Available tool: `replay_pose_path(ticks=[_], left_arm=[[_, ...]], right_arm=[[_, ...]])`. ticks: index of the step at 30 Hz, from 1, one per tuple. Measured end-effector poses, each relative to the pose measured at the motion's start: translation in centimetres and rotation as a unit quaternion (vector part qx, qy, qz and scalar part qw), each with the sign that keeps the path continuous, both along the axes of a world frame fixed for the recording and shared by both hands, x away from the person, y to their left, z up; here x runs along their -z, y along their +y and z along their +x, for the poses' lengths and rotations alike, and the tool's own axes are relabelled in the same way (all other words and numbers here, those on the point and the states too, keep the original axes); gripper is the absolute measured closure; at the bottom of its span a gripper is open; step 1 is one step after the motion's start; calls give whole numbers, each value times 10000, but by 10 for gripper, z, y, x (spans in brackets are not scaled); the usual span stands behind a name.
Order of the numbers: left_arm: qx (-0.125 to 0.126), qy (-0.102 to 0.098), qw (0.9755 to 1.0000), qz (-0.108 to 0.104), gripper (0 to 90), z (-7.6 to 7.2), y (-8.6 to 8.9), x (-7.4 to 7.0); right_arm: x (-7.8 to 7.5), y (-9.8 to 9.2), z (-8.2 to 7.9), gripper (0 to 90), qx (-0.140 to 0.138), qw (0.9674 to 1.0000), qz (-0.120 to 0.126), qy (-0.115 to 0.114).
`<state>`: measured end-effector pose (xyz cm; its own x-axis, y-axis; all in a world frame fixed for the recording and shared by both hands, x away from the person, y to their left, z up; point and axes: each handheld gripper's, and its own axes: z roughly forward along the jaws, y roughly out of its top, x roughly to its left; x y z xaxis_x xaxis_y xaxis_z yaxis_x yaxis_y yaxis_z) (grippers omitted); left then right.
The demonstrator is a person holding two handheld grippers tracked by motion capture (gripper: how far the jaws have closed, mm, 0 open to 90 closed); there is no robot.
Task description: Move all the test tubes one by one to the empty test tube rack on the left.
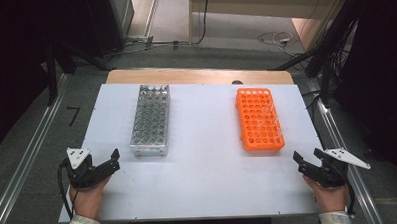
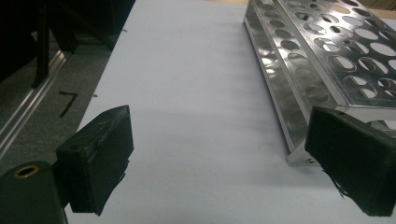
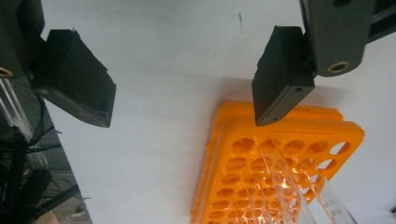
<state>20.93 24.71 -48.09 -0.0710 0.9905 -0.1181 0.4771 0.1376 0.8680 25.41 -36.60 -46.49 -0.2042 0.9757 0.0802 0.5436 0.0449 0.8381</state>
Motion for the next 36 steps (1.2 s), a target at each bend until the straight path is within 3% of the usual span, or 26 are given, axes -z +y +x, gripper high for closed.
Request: replay_pose_path(ticks=[14, 25, 33, 36], left_arm=[[2, -46, 10000, 38, 76, -2, 1, 1], [-18, -44, 10000, 56, 76, -2, 2, 0], [15, -19, 10000, 70, 75, -1, 1, 1], [26, -19, 10000, 88, 75, -1, 0, 1]], right_arm=[[2, 17, 7, 215, -387, 9992, -46, 104], [1, 30, 17, 215, -508, 9986, -134, 107], [1, 42, 25, 297, -698, 9974, -196, -31], [1, 46, 31, 373, -766, 9969, -188, -26]])
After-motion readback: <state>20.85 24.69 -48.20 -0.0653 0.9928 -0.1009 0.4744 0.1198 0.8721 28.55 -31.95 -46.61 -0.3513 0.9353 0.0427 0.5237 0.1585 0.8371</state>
